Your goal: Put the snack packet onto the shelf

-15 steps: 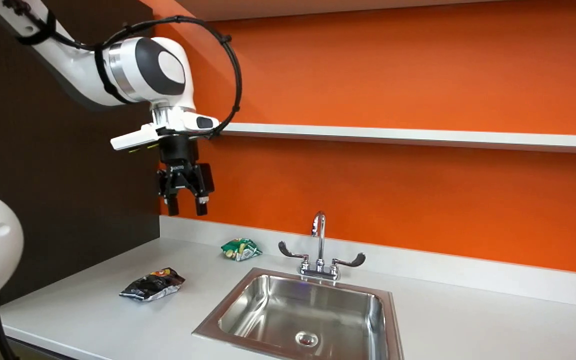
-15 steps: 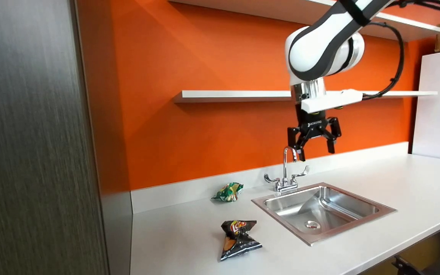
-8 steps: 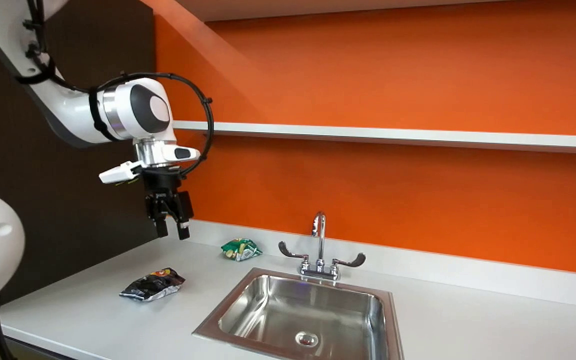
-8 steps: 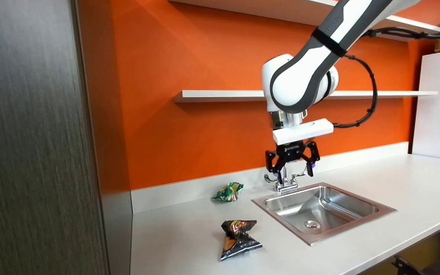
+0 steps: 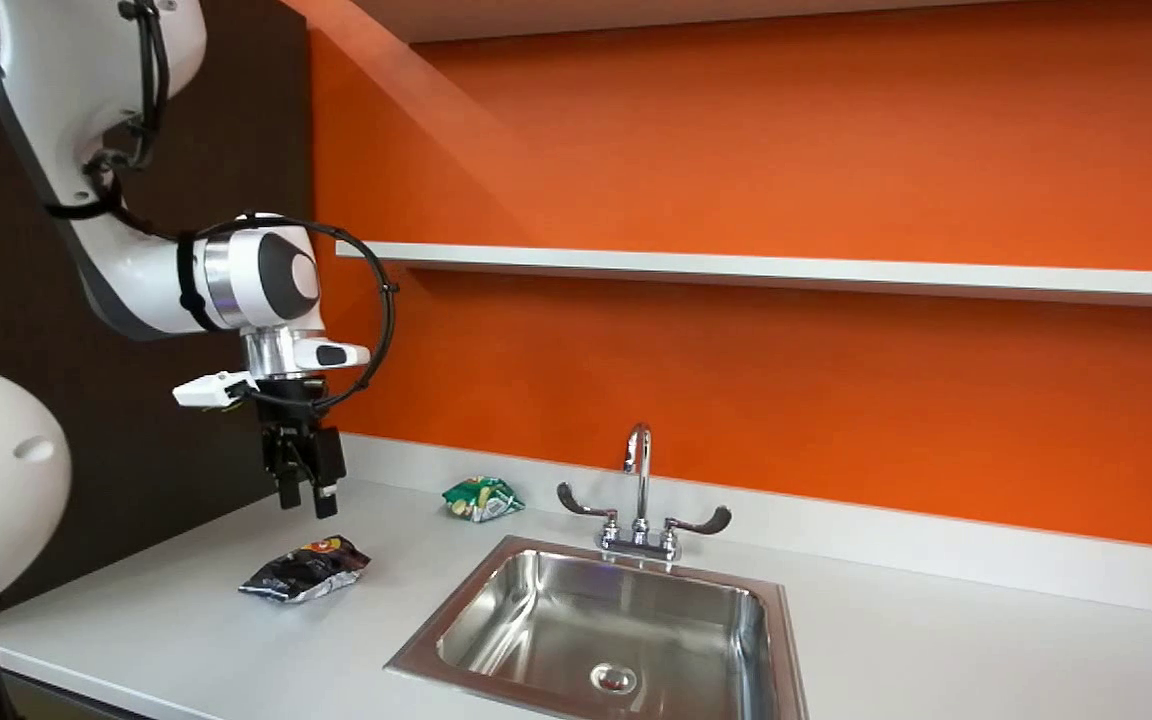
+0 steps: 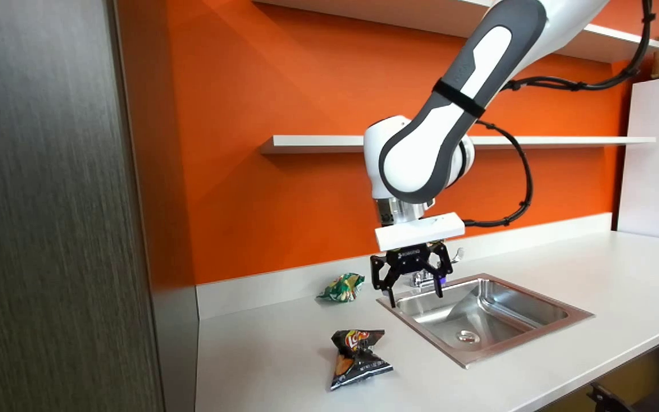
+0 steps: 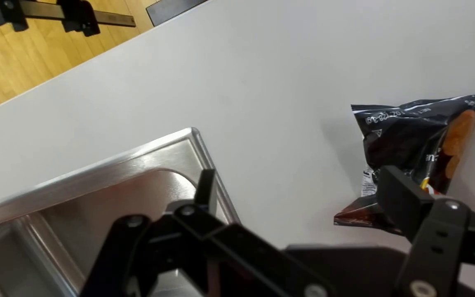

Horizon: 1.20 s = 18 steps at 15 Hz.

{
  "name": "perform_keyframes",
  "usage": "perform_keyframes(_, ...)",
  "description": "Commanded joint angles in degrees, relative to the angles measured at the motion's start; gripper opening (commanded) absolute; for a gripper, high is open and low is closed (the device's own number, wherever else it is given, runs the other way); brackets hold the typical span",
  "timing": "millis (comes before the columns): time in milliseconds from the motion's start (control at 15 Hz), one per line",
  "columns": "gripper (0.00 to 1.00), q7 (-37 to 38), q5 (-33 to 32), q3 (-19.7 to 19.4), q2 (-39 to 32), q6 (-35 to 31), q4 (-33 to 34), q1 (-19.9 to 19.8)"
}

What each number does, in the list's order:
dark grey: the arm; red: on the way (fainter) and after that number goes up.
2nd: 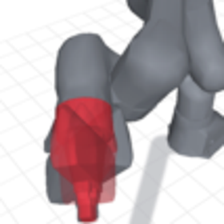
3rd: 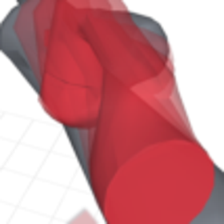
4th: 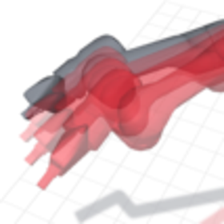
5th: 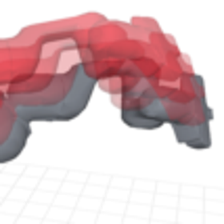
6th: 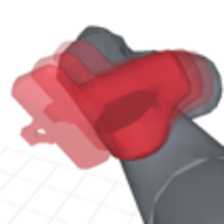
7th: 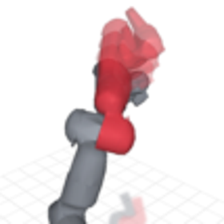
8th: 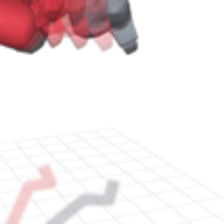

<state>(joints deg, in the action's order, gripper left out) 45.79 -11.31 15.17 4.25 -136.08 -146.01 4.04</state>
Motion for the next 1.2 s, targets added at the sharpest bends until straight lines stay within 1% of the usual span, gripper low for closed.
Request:
perform_keyframes(0, 1.00, 3.2, -0.4, -0.9, -5.3, -1.6, 3.9, 2.6)
perform_keyframes(467, 1.00, 5.5, 0.2, -2.7, -13.0, -4.7, 8.3, 6.8)
perform_keyframes(1133, 1.00, 4.9, 2.1, -6.4, -21.1, -8.6, 13.7, 11.5)
